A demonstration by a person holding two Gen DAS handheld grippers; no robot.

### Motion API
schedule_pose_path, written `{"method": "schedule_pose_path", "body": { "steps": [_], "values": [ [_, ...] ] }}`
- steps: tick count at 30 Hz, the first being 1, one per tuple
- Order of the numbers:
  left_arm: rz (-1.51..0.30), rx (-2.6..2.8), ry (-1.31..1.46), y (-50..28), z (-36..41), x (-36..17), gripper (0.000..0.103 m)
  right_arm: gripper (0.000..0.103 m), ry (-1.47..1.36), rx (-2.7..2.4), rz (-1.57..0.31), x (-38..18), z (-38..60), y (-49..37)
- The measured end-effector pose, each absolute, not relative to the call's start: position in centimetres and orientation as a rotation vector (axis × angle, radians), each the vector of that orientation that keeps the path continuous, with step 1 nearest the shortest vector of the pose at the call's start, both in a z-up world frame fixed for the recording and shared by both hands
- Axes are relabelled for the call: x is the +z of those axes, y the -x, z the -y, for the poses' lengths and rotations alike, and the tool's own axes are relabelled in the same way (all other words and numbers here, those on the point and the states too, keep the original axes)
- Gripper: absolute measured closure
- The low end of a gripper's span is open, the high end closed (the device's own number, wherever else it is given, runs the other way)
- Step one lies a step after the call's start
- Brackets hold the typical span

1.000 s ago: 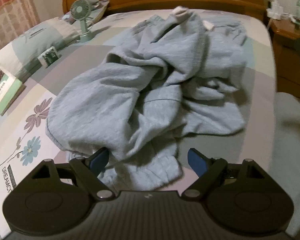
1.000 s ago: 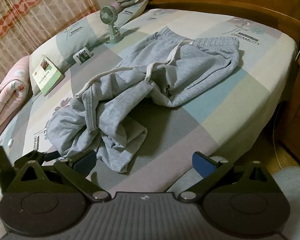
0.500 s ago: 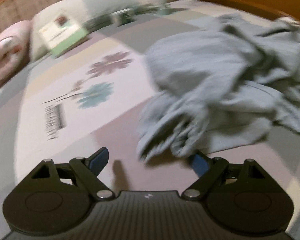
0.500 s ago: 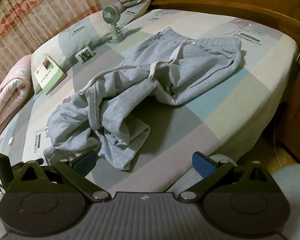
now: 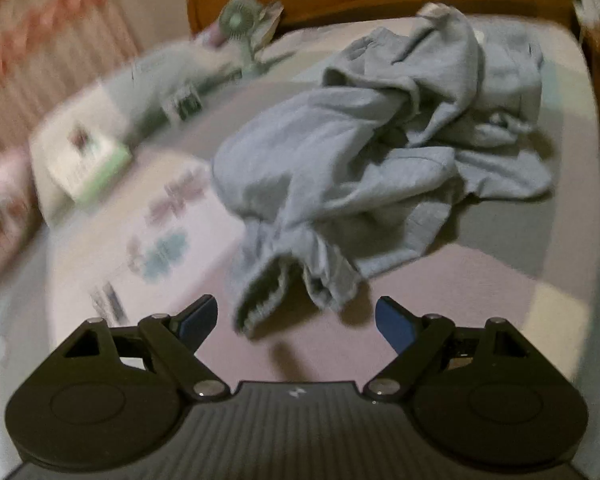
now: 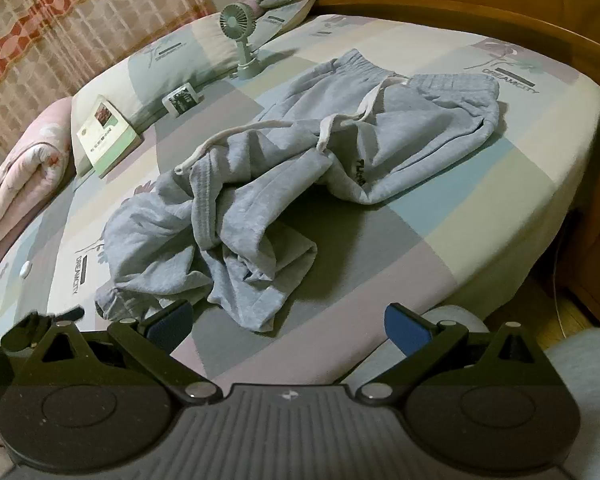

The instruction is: Fold clothes

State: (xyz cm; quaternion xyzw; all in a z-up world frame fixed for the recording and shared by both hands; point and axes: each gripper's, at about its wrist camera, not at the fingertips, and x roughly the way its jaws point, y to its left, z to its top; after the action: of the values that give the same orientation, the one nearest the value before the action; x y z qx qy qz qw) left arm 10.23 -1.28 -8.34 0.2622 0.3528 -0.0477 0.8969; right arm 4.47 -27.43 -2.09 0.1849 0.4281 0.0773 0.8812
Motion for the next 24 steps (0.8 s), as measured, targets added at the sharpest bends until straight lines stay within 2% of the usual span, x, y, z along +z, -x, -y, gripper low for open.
{"method": "schedule_pose_path", "body": {
  "steps": [2, 9, 18, 24],
  "values": [
    [-0.699, -0.094, -0.64, -10.6, 2.5, -8.7, 0.017, 0.0, -0.384, 0.163, -0.894, -2.1, 27.4, -4.5],
    [-0.706, -0.167, -0.571, -13.6, 3.8, -8.7, 0.017, 0.0, -0.377, 0.169, -0.915, -2.5, 27.1, -4.7],
    [-0.834, 0.01, -0.279, -16.2, -4.4, -9.0, 0.015, 0.0, -0.357, 0.169, -0.912, -2.7, 27.0, -4.9],
    [-0.868, 0.114, -0.216, -15.4, -8.8, -9.4, 0.015, 0.0, -0.351, 0.176, -0.926, -3.1, 26.8, -5.0]
  ]
}}
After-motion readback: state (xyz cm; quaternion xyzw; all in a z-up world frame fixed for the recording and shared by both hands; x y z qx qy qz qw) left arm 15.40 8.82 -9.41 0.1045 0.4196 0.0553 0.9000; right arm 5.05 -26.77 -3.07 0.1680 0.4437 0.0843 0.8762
